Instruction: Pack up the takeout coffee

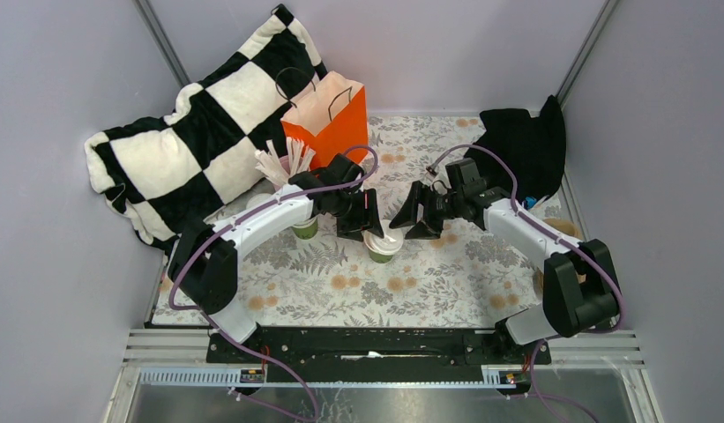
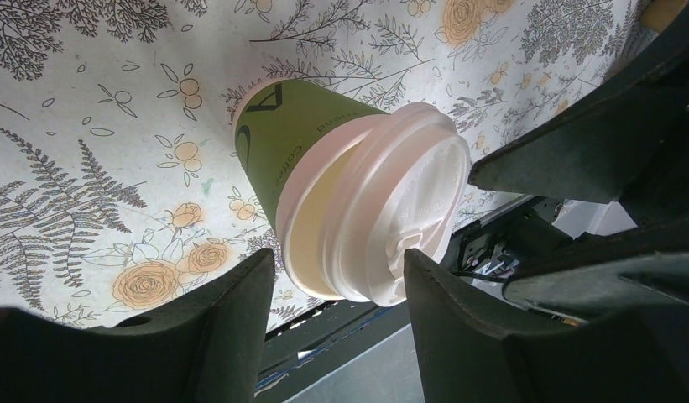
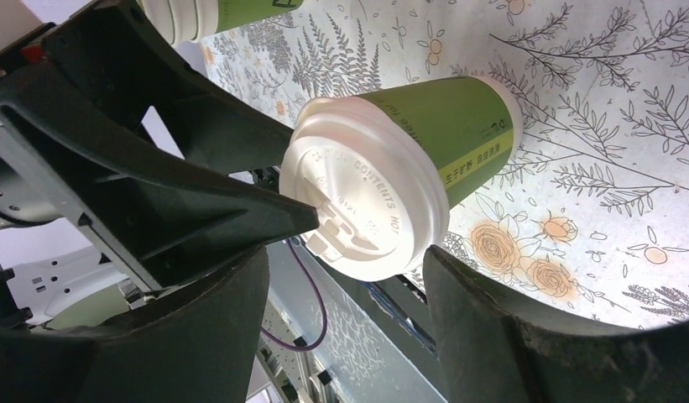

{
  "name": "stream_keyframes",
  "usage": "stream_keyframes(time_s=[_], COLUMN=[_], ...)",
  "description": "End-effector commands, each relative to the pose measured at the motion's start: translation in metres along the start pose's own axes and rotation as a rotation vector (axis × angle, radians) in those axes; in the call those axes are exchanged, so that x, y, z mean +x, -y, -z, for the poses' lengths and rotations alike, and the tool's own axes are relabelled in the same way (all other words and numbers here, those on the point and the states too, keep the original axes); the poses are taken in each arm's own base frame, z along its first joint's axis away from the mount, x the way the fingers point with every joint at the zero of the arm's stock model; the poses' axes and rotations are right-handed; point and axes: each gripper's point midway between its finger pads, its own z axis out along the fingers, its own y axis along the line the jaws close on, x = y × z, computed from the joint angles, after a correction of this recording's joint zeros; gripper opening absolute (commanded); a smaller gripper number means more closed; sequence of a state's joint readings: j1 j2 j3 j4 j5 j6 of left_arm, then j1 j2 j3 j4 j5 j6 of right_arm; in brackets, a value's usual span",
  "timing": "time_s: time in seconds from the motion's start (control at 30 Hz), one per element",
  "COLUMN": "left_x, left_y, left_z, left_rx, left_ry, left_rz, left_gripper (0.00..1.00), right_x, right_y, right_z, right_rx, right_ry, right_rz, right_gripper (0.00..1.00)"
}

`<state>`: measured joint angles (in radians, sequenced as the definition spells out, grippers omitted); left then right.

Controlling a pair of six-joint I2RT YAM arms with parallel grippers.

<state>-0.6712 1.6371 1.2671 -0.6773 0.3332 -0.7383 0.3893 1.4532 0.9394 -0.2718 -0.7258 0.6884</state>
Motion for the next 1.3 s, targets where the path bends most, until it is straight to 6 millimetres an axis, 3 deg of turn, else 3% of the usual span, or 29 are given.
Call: stream_keyframes(time_s=[0.0, 0.4, 0.63, 0.87, 1.27], left_x=[-0.011, -0.011, -0.013, -0.012, -0.009], left_y=[0.017, 0.019, 0.021, 0.021, 0.016], left_z=[0.013, 0.013, 0.016, 0.016, 0.015], left_rx=[0.062, 0.067, 0.072, 0.077, 0.066], left_ry=[0.061, 0.059, 0.071, 0.071, 0.074], left_rz=[-0.037, -0.033, -0.028, -0.022, -0.008], left_gripper=[0.61, 0.58, 0.67, 0.69, 0.6], right_x=[-0.006, -0.003, -0.005, -0.005, -0.004], right_y=[-0.015, -0.029, -0.037, -0.042, -0.048], right_z=[-0.003, -0.007, -0.004, -0.002, -0.004], right_rx=[-0.044, -0.092, -0.108, -0.125, -0.154], right_ry=[-0.003, -0.023, -0.009, -0.005, -0.013], right_rz=[0.03, 0.049, 0.063, 0.064, 0.059], right_gripper=[0.73, 0.71, 0.71, 0.71, 0.71])
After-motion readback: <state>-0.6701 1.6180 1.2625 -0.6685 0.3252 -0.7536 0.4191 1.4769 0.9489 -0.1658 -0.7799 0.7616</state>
